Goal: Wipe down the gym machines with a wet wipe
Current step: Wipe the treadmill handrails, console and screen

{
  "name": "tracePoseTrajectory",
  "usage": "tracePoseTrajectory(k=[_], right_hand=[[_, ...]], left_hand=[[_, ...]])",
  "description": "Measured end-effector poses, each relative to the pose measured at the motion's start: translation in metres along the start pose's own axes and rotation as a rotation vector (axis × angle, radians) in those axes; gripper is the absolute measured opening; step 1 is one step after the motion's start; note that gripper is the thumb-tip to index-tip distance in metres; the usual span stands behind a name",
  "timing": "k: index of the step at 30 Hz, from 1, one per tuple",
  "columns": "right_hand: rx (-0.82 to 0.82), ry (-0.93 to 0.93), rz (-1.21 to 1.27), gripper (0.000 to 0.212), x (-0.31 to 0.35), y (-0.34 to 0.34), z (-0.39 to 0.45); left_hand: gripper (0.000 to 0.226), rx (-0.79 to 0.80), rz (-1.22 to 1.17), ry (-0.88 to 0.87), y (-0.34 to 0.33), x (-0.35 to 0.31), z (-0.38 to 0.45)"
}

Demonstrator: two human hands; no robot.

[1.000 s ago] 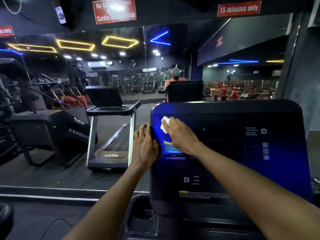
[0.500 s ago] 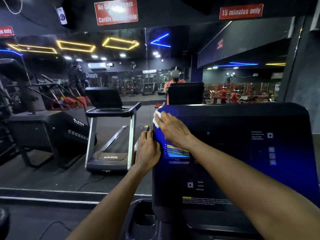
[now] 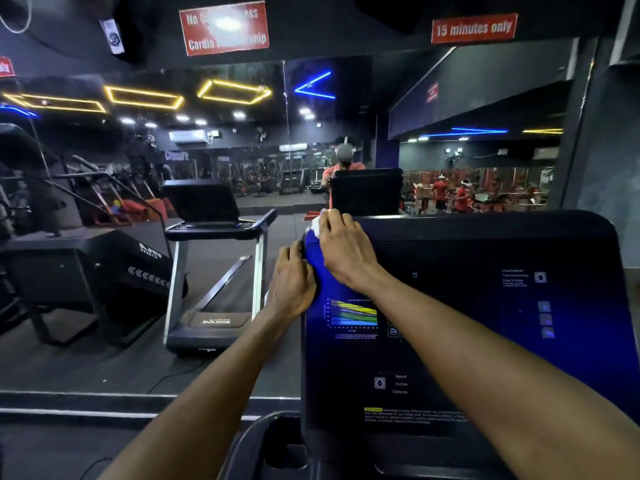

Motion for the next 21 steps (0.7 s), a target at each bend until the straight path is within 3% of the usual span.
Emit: tracePoseTrajectory(k=[4,11,17,21], right_hand=[[0.048,0.067,0.011,0.047,0.012,0.001,0.005],[-0.017,-0.248,-0.028,0.061,-0.069,0.019,-0.029],[0.022,-0.094,-0.019,0.047,-0.049,0.019,-0.013],[0.021,-0.111,-0.09,0.048,-0.092,0.031,-0.034]], left_hand=[[0.043,0.014,0.041,-0.115,0.011,-0.004,0.024],[0.057,0.006,0.305,-0.175,0.005,-0.022,0.046],[0.041,0.056,0.453,-0.165,0.003,-0.057,0.049],[0.045,0.067,0.532,-0.274,-0.007,-0.087,0.059]])
Point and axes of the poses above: each hand's wrist, its own z-axis towards the middle knuckle, its own y-axis out of the back of the hand, x = y × z, the point moved 1 cm from there along z, towards the middle knuckle, and after that the axes turned 8 degrees about z, right-handed, at the moved point
